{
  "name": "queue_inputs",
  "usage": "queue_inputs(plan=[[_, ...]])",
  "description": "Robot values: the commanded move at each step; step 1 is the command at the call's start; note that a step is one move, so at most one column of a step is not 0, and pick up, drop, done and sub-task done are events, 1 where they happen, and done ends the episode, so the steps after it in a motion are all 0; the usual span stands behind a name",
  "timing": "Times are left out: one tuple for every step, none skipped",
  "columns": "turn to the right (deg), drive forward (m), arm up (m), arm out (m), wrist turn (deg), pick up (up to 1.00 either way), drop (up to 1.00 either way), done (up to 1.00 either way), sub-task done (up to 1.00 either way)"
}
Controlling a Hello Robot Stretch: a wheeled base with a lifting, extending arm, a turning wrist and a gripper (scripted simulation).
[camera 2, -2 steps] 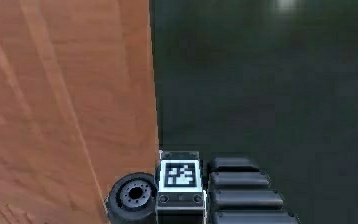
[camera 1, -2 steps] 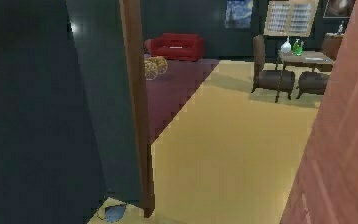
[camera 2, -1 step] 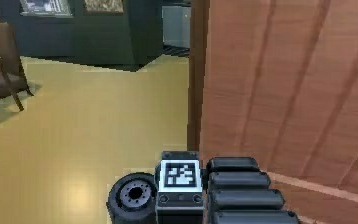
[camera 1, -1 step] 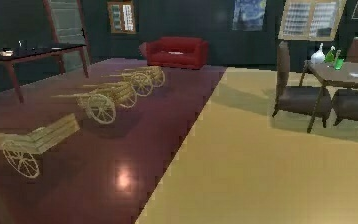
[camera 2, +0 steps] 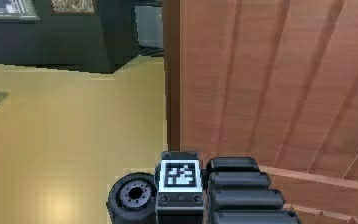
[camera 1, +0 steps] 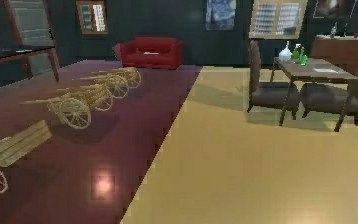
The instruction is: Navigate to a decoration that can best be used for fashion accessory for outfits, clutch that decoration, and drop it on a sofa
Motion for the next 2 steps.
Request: queue_inputs(plan=[[0.0,0.30,0.00,0.00,0.0,0.00,0.00,0.00,0.00],[-6.0,0.00,0.00,0.00,0.0,0.00,0.00,0.00,0.00]])
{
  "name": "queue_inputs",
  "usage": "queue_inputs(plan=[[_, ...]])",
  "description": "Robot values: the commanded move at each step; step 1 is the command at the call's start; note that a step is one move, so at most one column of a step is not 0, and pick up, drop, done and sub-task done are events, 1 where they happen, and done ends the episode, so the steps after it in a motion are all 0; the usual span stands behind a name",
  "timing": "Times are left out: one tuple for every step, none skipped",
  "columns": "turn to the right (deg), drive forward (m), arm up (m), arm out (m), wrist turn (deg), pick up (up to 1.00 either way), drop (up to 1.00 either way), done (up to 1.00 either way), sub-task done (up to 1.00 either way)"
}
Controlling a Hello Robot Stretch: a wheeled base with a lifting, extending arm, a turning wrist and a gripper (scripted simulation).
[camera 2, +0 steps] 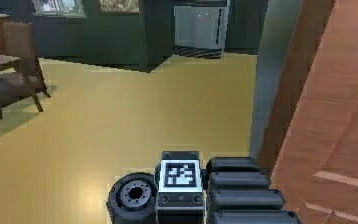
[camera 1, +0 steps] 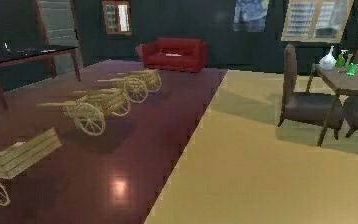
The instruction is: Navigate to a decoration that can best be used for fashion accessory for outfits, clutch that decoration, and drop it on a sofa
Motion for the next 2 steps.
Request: queue_inputs(plan=[[0.0,1.00,0.00,0.00,0.0,0.00,0.00,0.00,0.00],[0.0,1.00,0.00,0.00,0.0,0.00,0.00,0.00,0.00]])
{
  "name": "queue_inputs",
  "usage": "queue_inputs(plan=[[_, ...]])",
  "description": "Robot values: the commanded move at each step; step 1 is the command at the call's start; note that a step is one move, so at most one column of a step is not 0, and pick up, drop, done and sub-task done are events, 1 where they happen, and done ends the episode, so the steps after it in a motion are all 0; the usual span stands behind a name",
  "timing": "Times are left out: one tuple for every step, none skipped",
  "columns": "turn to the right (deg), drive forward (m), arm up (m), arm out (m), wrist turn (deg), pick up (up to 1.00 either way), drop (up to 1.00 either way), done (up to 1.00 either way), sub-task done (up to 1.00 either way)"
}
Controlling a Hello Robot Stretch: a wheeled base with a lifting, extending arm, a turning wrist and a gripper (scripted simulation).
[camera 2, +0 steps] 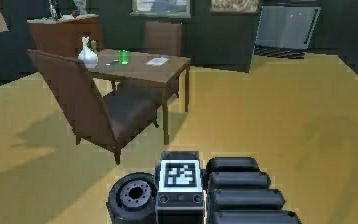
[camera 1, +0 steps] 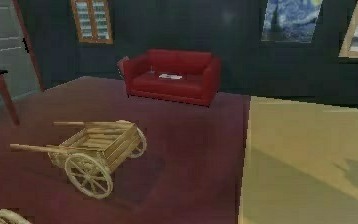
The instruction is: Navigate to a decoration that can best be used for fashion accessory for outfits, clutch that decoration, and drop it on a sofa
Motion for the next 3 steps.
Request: queue_inputs(plan=[[0.0,1.00,0.00,0.00,0.0,0.00,0.00,0.00,0.00],[0.0,0.85,0.00,0.00,0.0,0.00,0.00,0.00,0.00],[-15.0,0.00,0.00,0.00,0.0,0.00,0.00,0.00,0.00]])
